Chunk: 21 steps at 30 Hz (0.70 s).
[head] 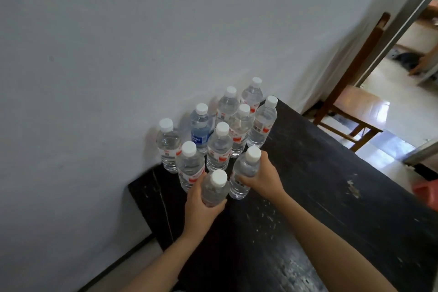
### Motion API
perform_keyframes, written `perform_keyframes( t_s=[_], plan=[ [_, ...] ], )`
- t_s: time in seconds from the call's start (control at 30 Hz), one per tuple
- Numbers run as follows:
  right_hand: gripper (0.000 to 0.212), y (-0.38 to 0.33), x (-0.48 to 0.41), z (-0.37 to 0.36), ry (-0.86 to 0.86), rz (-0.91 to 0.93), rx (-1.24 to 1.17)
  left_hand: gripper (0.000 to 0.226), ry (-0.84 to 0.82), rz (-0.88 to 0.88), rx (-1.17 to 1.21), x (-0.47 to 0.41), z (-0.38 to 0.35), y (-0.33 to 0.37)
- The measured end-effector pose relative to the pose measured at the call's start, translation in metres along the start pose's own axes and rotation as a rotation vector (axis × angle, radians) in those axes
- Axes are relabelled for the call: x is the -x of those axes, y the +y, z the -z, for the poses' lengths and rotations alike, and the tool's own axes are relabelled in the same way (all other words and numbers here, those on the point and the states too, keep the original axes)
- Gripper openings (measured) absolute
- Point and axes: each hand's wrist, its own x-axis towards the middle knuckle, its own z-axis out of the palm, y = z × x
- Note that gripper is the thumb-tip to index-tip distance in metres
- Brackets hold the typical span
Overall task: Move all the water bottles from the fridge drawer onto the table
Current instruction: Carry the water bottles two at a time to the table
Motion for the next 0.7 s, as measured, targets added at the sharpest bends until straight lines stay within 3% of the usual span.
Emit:
perform_keyframes(
  t_s=[0.2,0.7],
  plan=[
    [0.081,0.012,0.001,-0.006,-0.041,0.013,-0.031,0.084,-0.084,0.007,-0.033,-0.012,0.007,-0.009],
    [0.081,0.013,-0.003,-0.007,-0.057,0.010,-0.115,0.083,-0.229,0.018,-0.107,-0.009,0.020,-0.008]
  ],
)
